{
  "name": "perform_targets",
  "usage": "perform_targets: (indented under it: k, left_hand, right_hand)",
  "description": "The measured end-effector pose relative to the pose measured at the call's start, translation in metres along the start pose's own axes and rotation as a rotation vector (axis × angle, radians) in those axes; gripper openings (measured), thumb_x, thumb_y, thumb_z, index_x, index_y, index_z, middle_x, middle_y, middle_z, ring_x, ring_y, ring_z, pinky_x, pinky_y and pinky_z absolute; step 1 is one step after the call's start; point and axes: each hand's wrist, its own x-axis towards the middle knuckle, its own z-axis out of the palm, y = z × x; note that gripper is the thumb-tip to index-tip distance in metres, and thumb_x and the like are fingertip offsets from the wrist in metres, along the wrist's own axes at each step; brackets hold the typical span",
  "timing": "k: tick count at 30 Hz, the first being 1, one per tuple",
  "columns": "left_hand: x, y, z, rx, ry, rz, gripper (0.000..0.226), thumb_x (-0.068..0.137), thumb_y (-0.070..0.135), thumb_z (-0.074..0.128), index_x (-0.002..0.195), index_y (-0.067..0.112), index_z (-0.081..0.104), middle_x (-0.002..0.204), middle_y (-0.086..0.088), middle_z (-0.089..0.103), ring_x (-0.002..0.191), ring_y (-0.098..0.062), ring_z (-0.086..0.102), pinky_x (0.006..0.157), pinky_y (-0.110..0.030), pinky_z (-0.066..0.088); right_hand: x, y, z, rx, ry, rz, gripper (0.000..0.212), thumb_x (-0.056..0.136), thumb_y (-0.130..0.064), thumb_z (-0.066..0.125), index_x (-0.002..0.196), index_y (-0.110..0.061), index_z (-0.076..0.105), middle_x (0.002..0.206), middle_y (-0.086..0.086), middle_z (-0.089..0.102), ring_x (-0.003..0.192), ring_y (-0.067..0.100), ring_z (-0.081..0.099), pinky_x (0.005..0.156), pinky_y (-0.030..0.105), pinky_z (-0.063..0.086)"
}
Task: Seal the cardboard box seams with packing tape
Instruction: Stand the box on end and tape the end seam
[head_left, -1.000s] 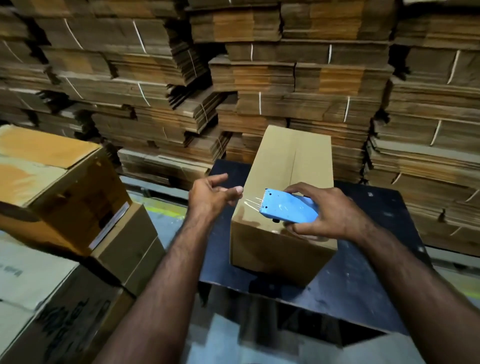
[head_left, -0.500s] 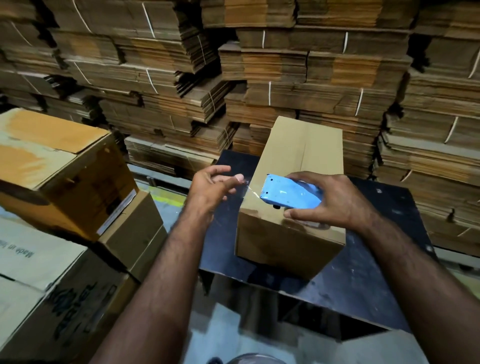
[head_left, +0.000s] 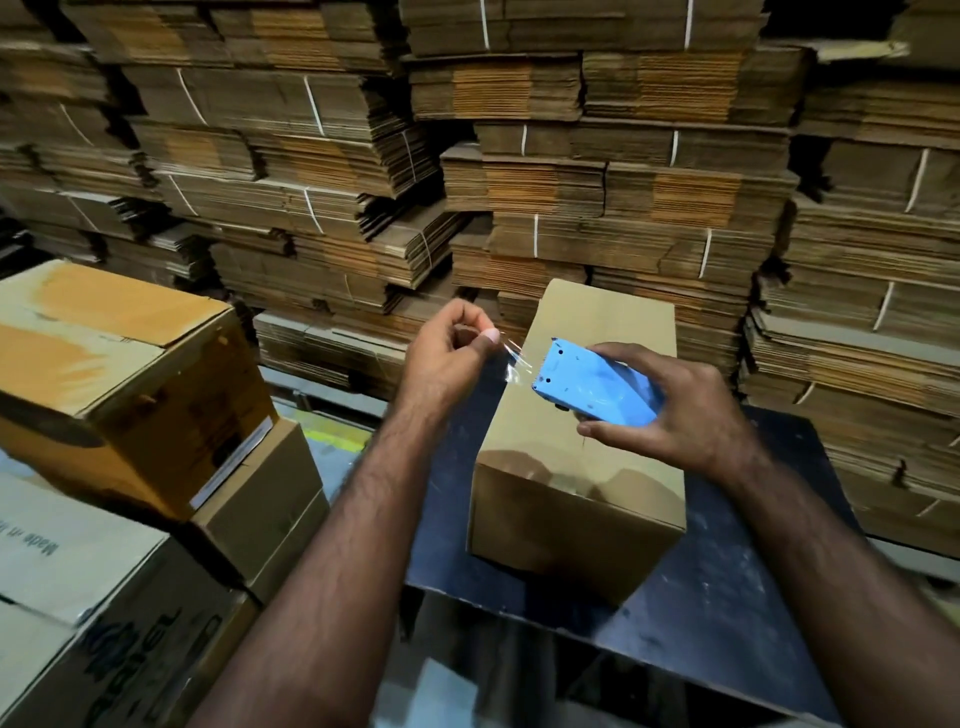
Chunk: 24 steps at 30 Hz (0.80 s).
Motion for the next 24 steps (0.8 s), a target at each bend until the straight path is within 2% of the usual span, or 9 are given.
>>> perform_targets:
  k: [5,8,10,14,17,18,21,24]
  left_hand:
    - [0.006,-0.004,0.005,-0.067,0.007,-0.091,0.006,0.092,0.014,0.068,0.088,0.017,0.066,0.081,0.002,0.070,0.070,-0.005,0.061,0.060,-0.024,0.041]
    - [0.011,-0.010,0.007,-0.052,-0.005,-0.114,0.007,0.089,0.008,0.072,0.085,0.012,0.068,0.076,-0.002,0.070,0.055,0.001,0.060,0.047,-0.015,0.042]
    - [0.012,-0.017,0.011,-0.039,-0.014,-0.124,0.006,0.088,0.007,0.072,0.086,0.010,0.068,0.078,-0.006,0.071,0.059,-0.003,0.062,0.043,-0.010,0.041]
    - [0.005,-0.031,0.017,0.008,-0.048,-0.156,0.003,0.088,0.004,0.071,0.091,0.004,0.068,0.079,-0.008,0.071,0.070,-0.011,0.064,0.055,-0.016,0.047]
    - [-0.004,-0.050,0.016,0.056,-0.079,-0.200,0.006,0.085,0.005,0.073,0.083,0.009,0.069,0.072,-0.004,0.072,0.060,-0.004,0.063,0.053,-0.019,0.043]
    - [-0.007,-0.058,0.015,0.084,-0.071,-0.219,0.008,0.082,0.007,0.075,0.080,0.012,0.069,0.070,-0.002,0.072,0.060,-0.004,0.063,0.054,-0.022,0.045]
    - [-0.013,-0.078,0.015,0.210,-0.019,-0.243,0.012,0.078,0.015,0.079,0.070,0.019,0.070,0.071,0.005,0.075,0.078,-0.013,0.071,0.077,-0.036,0.059]
    - [-0.020,-0.088,0.013,0.430,0.037,-0.225,0.016,0.080,0.030,0.079,0.070,0.025,0.068,0.071,0.013,0.072,0.080,-0.011,0.068,0.076,-0.037,0.059]
  right_hand:
    - [-0.004,0.004,-0.005,0.012,-0.013,0.005,0.081,0.064,-0.069,0.071,0.137,-0.039,0.052,0.118,-0.006,0.068,0.087,0.007,0.055,0.063,0.014,0.041]
    - [-0.005,0.007,-0.008,-0.002,-0.077,0.016,0.084,0.063,-0.071,0.066,0.139,-0.040,0.049,0.125,-0.005,0.065,0.093,0.009,0.056,0.068,0.022,0.048]
    - [-0.007,0.008,-0.010,-0.028,-0.132,0.014,0.083,0.065,-0.071,0.065,0.140,-0.043,0.046,0.129,-0.008,0.063,0.098,0.007,0.054,0.072,0.025,0.050]
    - [-0.009,0.011,-0.007,-0.098,-0.245,0.006,0.080,0.067,-0.067,0.064,0.141,-0.042,0.045,0.129,-0.012,0.062,0.095,0.002,0.047,0.070,0.024,0.046]
    - [-0.009,0.014,0.000,-0.099,-0.338,0.078,0.081,0.068,-0.070,0.064,0.141,-0.041,0.045,0.127,-0.010,0.061,0.093,0.006,0.047,0.067,0.024,0.044]
    - [-0.008,0.013,0.004,-0.090,-0.379,0.103,0.081,0.069,-0.070,0.067,0.141,-0.041,0.045,0.127,-0.010,0.060,0.093,0.007,0.047,0.067,0.024,0.044]
    - [-0.002,0.002,0.014,-0.135,-0.496,0.139,0.080,0.072,-0.068,0.071,0.142,-0.039,0.044,0.127,-0.008,0.059,0.097,0.010,0.046,0.068,0.027,0.043]
    - [0.006,-0.012,0.024,-0.237,-0.564,0.134,0.081,0.071,-0.069,0.070,0.142,-0.039,0.044,0.126,-0.007,0.059,0.104,0.015,0.048,0.074,0.032,0.045]
